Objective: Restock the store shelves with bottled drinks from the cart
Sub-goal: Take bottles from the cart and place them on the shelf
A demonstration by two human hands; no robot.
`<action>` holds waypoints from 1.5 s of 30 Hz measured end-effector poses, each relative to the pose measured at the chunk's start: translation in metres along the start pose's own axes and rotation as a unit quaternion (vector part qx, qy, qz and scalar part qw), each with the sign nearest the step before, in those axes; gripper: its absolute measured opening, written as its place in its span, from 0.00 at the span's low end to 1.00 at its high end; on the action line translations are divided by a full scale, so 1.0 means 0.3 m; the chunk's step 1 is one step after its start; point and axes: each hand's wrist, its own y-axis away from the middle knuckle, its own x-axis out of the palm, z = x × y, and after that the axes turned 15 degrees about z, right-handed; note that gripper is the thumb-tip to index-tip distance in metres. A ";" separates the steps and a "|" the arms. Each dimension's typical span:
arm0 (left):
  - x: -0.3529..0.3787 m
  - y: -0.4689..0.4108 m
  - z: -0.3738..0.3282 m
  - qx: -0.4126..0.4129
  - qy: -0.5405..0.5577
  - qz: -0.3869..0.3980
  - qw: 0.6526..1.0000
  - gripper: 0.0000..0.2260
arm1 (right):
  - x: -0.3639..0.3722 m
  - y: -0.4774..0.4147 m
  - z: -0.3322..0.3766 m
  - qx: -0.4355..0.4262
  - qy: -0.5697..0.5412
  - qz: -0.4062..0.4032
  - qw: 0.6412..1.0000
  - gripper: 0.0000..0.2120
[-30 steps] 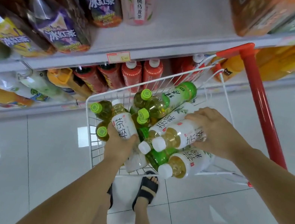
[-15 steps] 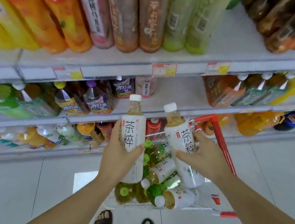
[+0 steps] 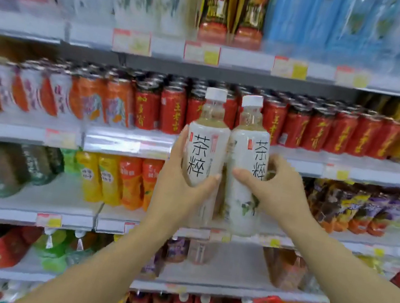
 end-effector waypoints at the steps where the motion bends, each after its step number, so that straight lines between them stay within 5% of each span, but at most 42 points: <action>1: -0.026 -0.027 -0.045 0.029 -0.009 -0.005 1.000 0.38 | -0.014 -0.019 0.057 -0.023 -0.009 -0.005 1.000 0.22; 10: -0.338 -0.245 -0.363 0.207 -0.071 -0.041 0.975 0.37 | -0.060 -0.206 0.519 -0.215 -0.095 -0.089 0.968 0.23; 21: -0.762 -0.521 -0.460 0.283 -0.269 -0.110 0.914 0.42 | 0.084 -0.513 0.857 -0.342 -0.111 -0.185 0.915 0.22; 35: -0.955 -0.816 -0.174 0.200 -0.208 -0.107 0.951 0.45 | 0.220 -0.797 0.728 -0.240 -0.024 -0.234 0.942 0.27; 45: -0.982 -0.912 -0.141 0.025 -0.257 -0.076 0.963 0.43 | 0.235 -0.875 0.765 -0.117 0.127 -0.226 0.959 0.32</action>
